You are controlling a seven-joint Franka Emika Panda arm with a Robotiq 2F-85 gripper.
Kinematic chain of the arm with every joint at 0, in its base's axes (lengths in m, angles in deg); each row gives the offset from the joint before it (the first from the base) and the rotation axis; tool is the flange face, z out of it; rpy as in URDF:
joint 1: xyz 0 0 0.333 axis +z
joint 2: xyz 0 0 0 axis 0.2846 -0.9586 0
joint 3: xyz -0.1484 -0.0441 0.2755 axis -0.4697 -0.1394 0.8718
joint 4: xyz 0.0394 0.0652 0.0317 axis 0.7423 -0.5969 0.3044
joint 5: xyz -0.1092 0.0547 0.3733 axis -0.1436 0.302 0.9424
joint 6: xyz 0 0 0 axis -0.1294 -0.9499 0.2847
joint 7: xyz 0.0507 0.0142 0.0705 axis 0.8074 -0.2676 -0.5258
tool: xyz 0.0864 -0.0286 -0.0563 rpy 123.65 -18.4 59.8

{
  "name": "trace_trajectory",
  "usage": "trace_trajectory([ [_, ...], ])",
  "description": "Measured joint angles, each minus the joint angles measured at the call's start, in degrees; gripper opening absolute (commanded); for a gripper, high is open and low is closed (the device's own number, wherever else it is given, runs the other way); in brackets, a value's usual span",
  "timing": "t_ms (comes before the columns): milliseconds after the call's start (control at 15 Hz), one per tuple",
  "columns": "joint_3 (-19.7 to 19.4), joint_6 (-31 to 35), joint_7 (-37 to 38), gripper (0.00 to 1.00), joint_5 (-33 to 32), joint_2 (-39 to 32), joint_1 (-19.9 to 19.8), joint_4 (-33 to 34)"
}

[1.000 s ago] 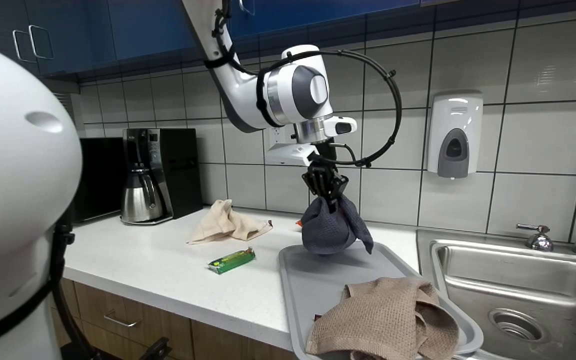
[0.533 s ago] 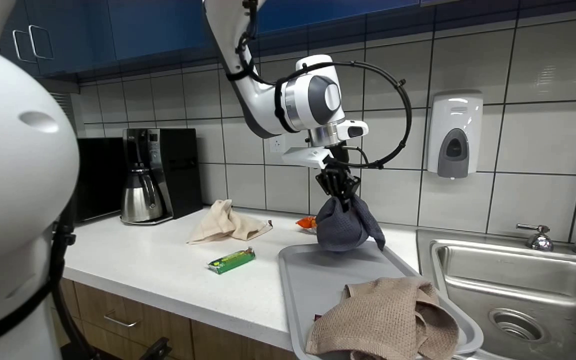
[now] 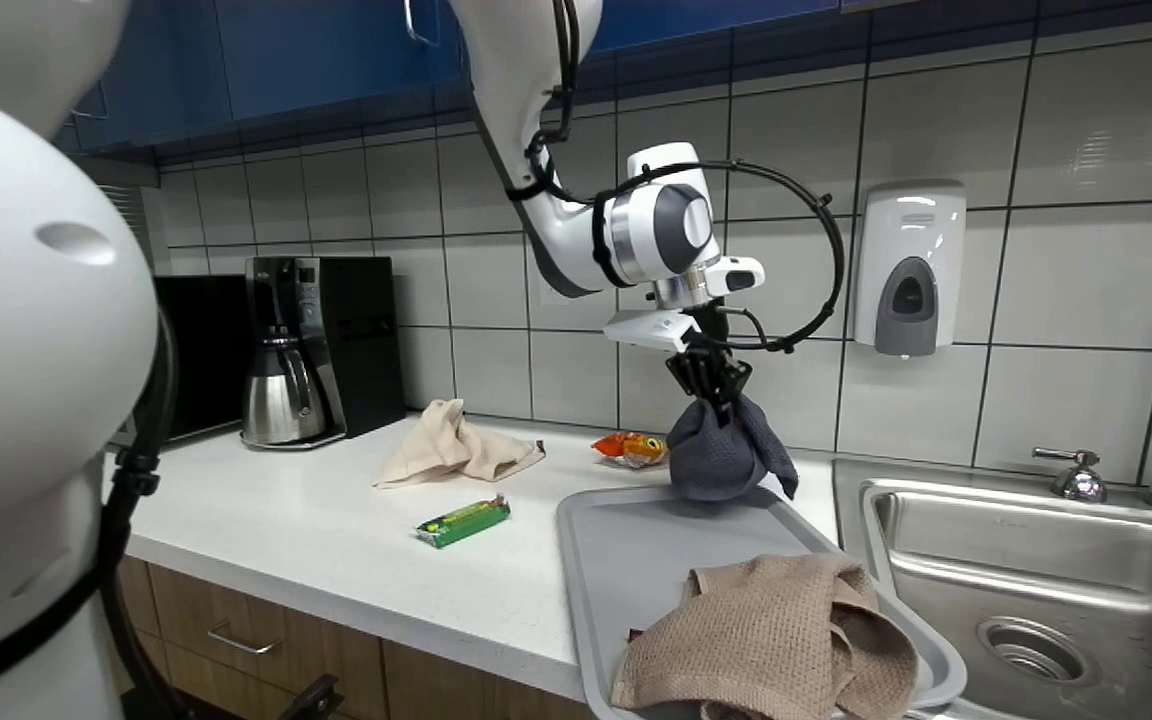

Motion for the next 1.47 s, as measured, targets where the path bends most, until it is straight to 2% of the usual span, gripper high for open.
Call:
trace_trajectory([
  [600,-1.2,-0.1,0.0,0.03,2.3,-10.1,0.0,13.2],
  [1467,-2.1,-3.7,0.0,0.03,4.2,-18.8,-0.1,27.9],
])
